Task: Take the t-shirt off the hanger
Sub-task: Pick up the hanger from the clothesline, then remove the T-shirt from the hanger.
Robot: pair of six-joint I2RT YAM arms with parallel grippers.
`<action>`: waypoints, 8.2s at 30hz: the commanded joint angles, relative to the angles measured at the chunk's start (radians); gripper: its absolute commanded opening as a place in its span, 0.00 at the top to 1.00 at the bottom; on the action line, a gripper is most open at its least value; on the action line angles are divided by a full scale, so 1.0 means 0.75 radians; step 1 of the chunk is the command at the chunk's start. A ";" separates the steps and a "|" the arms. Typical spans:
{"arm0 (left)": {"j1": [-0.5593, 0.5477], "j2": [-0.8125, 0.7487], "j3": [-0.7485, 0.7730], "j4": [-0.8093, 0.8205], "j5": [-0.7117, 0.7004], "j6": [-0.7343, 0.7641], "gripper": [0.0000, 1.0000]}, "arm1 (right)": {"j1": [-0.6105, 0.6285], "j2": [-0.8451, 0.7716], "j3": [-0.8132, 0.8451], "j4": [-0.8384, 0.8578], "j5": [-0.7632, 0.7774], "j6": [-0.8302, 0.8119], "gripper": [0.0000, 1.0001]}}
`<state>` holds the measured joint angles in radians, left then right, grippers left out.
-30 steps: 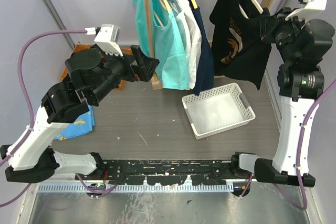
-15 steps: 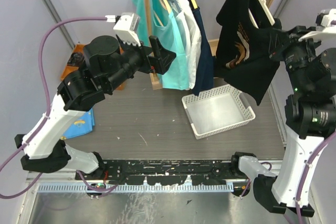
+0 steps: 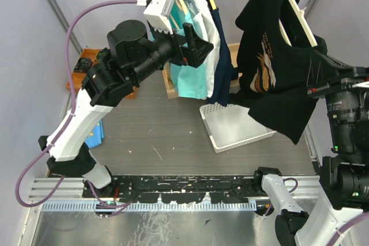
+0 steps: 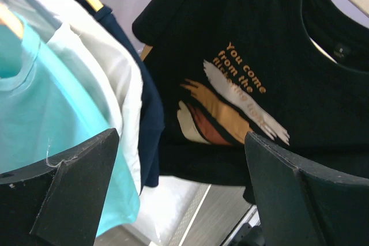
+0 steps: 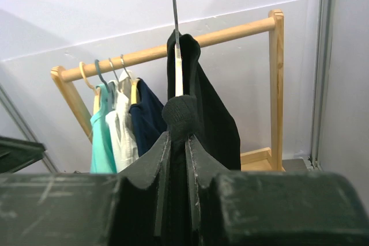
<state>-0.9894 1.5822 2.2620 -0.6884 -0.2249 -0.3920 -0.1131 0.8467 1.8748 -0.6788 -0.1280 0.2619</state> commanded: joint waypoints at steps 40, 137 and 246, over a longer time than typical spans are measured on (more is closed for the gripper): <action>0.015 0.571 0.380 0.289 0.481 -0.152 0.03 | -0.015 -0.261 -0.215 -0.205 -0.114 -0.024 1.00; -0.144 0.435 0.109 0.557 0.543 0.334 0.02 | -0.035 -0.617 -0.872 0.242 -0.149 -0.092 0.99; -0.143 0.541 0.390 0.589 0.202 0.607 1.00 | -0.034 -0.760 -0.744 -0.268 -0.104 0.035 0.43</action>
<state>-1.1019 2.0411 2.5004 -0.2981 -0.0628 0.0673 -0.1349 0.2848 1.3346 -0.8814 -0.2024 0.2726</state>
